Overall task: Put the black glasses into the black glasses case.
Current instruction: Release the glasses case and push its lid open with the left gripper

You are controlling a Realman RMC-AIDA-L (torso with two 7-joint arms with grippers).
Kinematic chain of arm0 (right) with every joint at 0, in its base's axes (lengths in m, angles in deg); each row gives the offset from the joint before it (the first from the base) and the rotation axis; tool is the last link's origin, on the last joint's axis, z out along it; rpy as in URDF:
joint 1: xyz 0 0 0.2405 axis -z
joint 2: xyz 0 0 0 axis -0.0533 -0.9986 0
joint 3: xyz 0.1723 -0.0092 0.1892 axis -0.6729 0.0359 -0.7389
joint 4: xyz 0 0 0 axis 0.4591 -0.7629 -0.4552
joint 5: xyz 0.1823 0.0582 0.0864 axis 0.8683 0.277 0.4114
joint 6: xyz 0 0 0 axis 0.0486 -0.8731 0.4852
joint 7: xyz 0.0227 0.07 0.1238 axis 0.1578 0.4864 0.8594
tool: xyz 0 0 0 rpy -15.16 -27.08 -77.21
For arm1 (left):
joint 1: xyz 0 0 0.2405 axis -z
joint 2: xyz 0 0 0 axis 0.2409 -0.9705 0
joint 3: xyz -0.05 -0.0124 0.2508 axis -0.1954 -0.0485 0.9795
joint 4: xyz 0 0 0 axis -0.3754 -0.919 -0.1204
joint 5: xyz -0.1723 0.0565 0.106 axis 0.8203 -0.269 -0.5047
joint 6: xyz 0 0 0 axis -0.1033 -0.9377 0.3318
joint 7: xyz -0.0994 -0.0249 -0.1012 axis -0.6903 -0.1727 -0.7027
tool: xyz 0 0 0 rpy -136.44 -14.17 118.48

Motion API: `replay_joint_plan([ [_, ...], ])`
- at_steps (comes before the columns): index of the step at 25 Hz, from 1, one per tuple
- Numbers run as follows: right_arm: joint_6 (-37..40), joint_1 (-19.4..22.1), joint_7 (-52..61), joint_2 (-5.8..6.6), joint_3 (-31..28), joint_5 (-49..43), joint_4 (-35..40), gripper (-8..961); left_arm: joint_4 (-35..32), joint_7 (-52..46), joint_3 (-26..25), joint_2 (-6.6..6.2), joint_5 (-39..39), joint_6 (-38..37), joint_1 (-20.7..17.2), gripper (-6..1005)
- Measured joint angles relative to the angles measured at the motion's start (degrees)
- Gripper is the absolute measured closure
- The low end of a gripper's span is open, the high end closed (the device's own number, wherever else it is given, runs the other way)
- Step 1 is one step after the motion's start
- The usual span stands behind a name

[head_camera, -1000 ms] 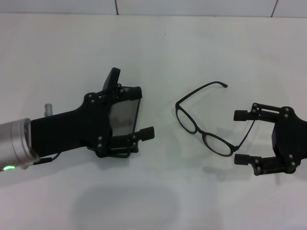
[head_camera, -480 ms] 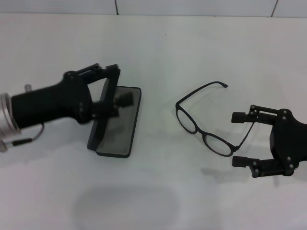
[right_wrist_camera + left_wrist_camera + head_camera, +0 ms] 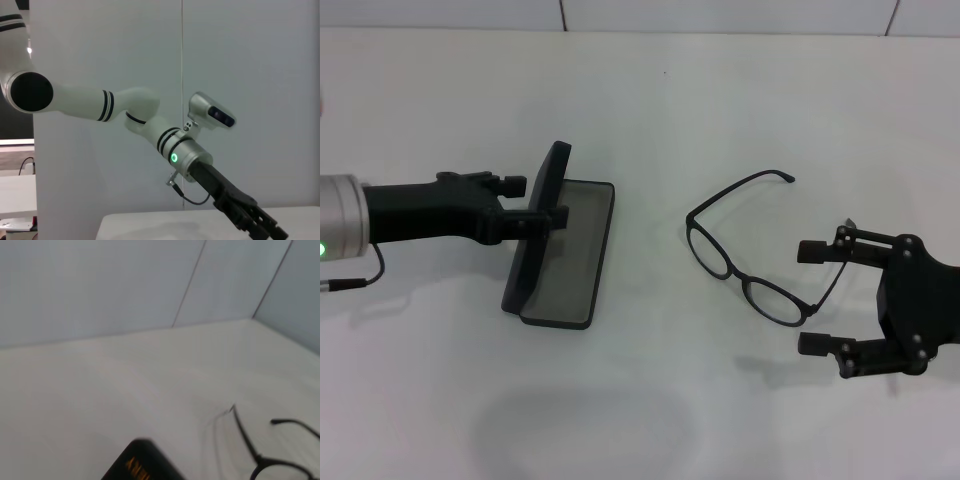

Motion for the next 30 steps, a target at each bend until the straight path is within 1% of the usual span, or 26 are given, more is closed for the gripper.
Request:
replay_joint_plan([
  [4,0.00,0.15,0.02,-0.01,-0.08,0.00,0.00,111,-0.17,-3.00,2.51,-0.02,-2.64,2.51,0.49,124],
  [10,0.00,0.18,0.02,-0.08,0.08,0.00,0.00,111,-0.43,-8.03,8.28,-0.06,-7.13,7.49,1.64,135],
  [14,-0.01,0.18,-0.04,-0.10,0.18,0.00,0.00,112,-0.86,-10.12,8.97,-0.01,-8.33,8.58,2.26,156],
  [19,-0.01,0.17,-0.11,-0.14,0.19,0.00,0.00,112,-0.73,-12.75,8.33,-0.40,-8.52,8.67,2.91,310],
  [25,0.05,0.17,-0.32,-0.16,0.19,0.00,0.00,112,-1.08,-12.39,8.68,-0.48,-8.70,8.54,3.12,444],
  [30,0.08,0.19,-0.45,-0.16,0.27,0.00,0.00,111,-1.23,-12.26,8.74,-0.39,-9.11,8.54,4.26,504],
])
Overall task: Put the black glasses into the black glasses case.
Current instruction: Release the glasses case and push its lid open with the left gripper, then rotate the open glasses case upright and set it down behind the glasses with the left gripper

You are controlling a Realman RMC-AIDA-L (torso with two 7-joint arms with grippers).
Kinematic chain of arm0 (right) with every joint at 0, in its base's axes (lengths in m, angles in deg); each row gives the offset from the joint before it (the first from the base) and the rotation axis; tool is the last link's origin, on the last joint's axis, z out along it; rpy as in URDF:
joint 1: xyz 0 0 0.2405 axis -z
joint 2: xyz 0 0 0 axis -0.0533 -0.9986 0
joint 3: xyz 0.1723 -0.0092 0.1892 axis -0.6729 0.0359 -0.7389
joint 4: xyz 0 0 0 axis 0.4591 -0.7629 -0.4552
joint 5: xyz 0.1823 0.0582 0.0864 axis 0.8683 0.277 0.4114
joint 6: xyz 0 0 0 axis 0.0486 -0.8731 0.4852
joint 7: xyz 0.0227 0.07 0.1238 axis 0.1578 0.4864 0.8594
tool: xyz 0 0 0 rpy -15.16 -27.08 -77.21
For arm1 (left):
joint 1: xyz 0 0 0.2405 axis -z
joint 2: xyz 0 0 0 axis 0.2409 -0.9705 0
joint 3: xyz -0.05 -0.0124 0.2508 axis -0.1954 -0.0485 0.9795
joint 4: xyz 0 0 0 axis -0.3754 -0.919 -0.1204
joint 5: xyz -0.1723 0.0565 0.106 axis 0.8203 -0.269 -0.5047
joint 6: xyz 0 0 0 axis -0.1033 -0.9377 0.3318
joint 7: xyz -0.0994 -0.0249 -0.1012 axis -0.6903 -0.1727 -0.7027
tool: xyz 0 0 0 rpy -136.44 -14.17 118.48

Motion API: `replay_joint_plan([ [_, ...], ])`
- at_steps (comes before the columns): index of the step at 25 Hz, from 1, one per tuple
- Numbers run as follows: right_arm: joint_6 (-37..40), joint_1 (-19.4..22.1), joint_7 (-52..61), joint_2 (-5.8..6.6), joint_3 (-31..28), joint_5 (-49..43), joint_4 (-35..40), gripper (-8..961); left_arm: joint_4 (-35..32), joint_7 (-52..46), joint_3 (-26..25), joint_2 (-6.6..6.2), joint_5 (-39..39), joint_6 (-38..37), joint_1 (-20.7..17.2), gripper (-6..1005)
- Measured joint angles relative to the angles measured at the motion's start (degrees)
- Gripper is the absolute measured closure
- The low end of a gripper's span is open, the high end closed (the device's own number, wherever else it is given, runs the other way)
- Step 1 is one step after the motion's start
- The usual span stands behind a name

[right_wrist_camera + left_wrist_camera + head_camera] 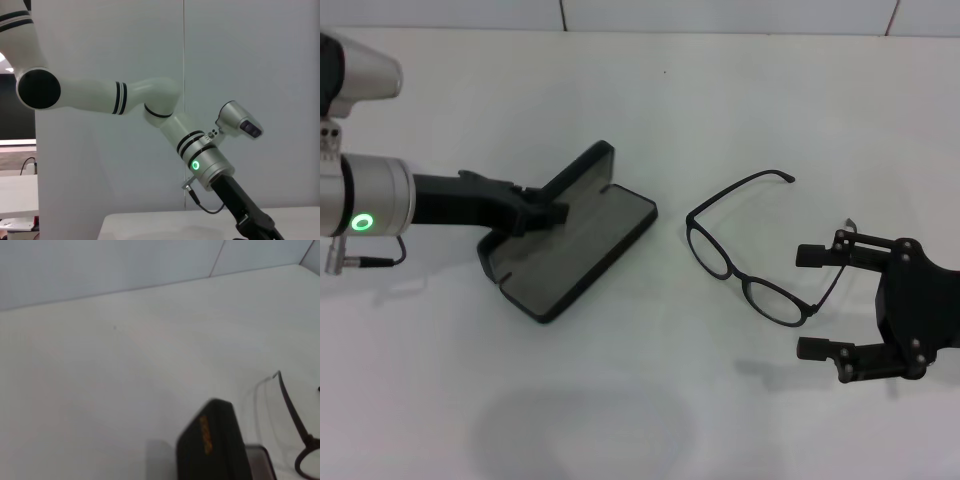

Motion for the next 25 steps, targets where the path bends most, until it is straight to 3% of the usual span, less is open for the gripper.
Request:
replay_joint_plan([
  [13,0.00,0.75,-2.14,-0.13,-0.10,-0.01,0.00,111,-0.63,0.21,-0.09,-0.02,-3.14,0.34,5.52,792],
  [19,0.01,1.89,-5.00,-0.99,-0.20,-0.59,0.00,112,0.52,9.26,2.19,0.17,-3.93,5.35,11.74,775],
  [25,0.41,2.22,-6.70,-1.41,-0.02,-0.82,-0.09,112,4.31,14.24,11.34,0.27,-5.77,13.42,15.54,759],
])
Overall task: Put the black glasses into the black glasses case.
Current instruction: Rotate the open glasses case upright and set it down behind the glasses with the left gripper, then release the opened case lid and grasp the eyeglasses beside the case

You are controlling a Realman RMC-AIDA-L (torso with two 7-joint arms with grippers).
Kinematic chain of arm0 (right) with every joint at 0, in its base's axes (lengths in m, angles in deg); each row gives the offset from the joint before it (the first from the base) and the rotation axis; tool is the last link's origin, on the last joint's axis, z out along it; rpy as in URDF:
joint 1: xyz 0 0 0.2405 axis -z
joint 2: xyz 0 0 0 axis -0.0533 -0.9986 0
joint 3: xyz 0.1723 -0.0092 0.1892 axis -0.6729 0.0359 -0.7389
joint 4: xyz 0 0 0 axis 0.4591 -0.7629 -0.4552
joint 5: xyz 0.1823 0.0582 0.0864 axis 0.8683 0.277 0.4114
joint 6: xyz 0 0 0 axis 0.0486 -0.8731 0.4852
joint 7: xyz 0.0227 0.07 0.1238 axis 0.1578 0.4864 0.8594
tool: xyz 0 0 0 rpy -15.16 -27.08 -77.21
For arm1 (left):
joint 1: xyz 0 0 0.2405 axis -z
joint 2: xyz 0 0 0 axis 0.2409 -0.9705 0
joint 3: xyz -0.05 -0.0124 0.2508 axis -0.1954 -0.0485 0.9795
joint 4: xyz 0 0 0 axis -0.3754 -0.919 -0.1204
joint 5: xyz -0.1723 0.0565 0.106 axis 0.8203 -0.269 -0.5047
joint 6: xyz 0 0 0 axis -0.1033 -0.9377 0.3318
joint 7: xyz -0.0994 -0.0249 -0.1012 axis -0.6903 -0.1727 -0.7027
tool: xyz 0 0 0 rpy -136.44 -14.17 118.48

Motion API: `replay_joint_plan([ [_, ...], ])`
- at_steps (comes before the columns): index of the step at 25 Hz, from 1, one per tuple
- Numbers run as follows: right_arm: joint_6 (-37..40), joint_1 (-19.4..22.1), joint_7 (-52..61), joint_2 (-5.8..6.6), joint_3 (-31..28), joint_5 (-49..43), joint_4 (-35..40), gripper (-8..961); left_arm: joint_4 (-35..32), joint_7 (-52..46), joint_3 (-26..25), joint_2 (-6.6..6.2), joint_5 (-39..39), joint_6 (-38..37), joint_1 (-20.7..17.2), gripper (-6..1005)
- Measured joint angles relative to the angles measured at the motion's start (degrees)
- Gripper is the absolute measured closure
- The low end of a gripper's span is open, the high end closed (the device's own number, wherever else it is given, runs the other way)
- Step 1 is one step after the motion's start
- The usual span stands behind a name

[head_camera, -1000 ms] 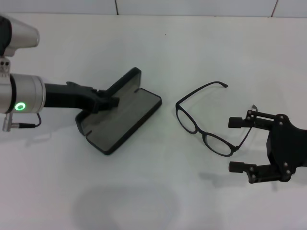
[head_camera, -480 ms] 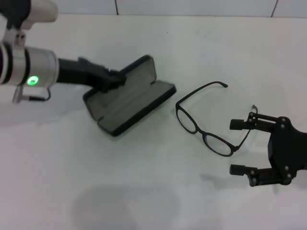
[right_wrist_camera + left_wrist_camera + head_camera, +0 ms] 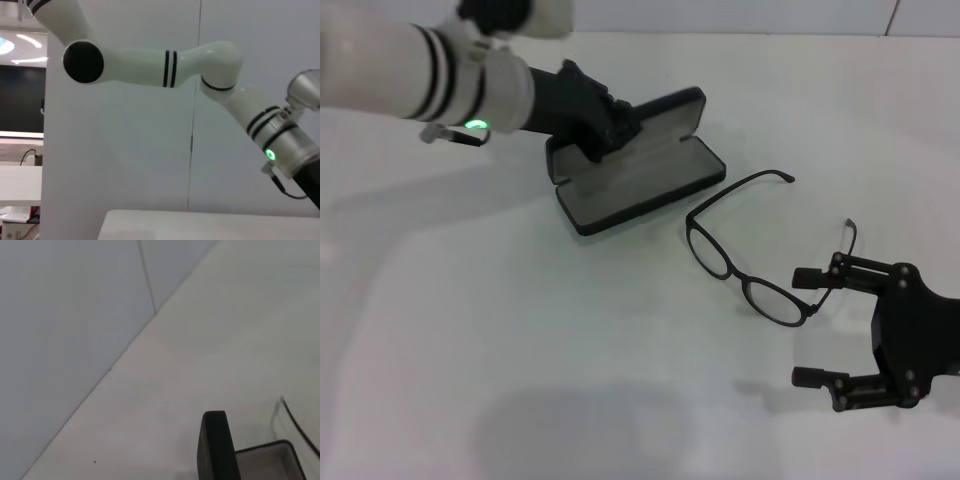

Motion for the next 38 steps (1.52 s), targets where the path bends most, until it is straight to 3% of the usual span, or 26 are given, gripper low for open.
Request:
replay_joint_plan([
  [8,1.09,1.04,-1.33,-0.18,-0.20,-0.50,0.04,112,0.77,3.21,5.27,0.02,-0.14,2.14,0.88,736],
  [17,2.55,2.34,-2.26,-0.01,-0.34,-0.59,-0.09,111,0.17,14.83,5.53,0.08,6.08,-4.33,0.18,711],
  [29,2.56,4.35,-2.48,-0.06,-2.14,-1.29,0.43,111,-0.52,14.70,5.53,0.19,8.63,-4.33,-0.42,678],
  [32,2.04,4.98,-0.87,-0.21,-3.87,-1.40,1.81,112,-0.58,13.71,4.15,0.20,10.54,-4.36,-0.74,577],
  [35,0.34,5.05,6.68,-0.10,-5.22,-2.48,6.68,112,-1.53,17.90,2.52,0.14,22.51,-5.35,-5.02,475],
  [38,-3.36,5.05,20.61,-0.21,-5.84,-8.77,18.07,112,-1.24,25.77,3.36,0.20,35.03,-6.20,-10.05,401],
])
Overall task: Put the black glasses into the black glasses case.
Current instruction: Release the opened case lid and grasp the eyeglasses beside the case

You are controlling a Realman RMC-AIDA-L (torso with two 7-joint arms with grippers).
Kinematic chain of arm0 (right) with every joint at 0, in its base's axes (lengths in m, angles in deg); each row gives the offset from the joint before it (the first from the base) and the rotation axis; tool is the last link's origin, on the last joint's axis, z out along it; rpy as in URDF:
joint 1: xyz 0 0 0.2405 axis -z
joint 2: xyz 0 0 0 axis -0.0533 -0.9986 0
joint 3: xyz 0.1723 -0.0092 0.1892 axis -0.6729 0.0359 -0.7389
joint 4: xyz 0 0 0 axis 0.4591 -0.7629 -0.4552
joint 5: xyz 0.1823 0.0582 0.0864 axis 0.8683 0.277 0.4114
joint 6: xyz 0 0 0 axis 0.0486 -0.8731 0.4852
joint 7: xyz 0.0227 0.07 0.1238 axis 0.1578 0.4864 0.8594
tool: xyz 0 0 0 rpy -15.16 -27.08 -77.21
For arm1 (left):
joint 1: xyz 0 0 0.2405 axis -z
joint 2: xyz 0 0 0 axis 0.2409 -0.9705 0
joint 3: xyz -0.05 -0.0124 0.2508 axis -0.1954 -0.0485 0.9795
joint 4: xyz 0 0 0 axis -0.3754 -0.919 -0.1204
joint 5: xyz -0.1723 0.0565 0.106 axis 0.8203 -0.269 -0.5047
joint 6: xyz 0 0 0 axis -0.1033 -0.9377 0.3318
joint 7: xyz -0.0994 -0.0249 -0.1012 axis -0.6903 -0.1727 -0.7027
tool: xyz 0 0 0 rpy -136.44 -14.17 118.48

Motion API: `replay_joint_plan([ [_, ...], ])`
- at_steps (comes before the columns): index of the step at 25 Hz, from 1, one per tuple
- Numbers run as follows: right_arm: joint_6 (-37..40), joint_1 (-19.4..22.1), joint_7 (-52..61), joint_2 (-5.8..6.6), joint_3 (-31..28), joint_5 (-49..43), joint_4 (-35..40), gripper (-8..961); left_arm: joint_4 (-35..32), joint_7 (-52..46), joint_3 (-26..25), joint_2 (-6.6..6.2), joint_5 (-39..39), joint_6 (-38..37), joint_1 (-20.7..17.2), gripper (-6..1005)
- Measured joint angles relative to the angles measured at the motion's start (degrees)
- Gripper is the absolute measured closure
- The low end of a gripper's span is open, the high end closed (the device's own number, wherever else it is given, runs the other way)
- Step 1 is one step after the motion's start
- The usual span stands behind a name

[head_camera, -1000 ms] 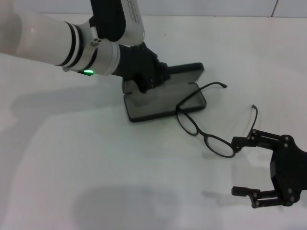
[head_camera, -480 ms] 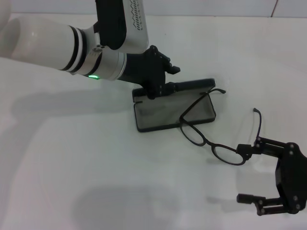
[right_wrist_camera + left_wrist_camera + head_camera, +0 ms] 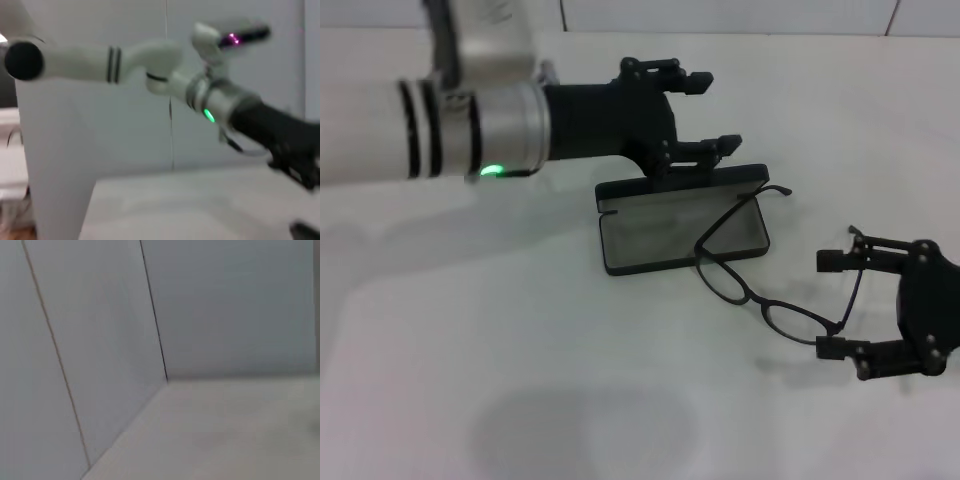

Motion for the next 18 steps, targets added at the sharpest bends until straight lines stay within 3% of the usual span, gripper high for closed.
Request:
replay_joint_plan([
  [5,-4.11,-0.37,25.92,-2.36,-0.45,-16.23,23.63,112,4.84,3.08,1.83,0.01,10.17,-1.71,-3.41,278],
  [7,-4.60,-2.17,36.77,-3.33,0.01,-22.97,31.23,112,6.56,3.43,1.65,0.00,11.65,-1.95,-3.45,276],
  [8,-4.60,-2.17,36.77,-3.33,0.01,-22.97,31.23,112,8.03,3.88,1.47,0.00,12.85,-2.00,-3.46,274],
  [9,-4.05,-5.94,48.89,-4.15,1.03,-31.88,36.94,112,9.39,4.57,1.33,-0.02,14.25,-2.01,-3.33,273],
  [18,-6.82,-17.21,68.55,-4.76,14.07,-46.22,37.52,114,12.34,8.13,1.18,-0.17,18.05,-2.10,-4.46,272],
])
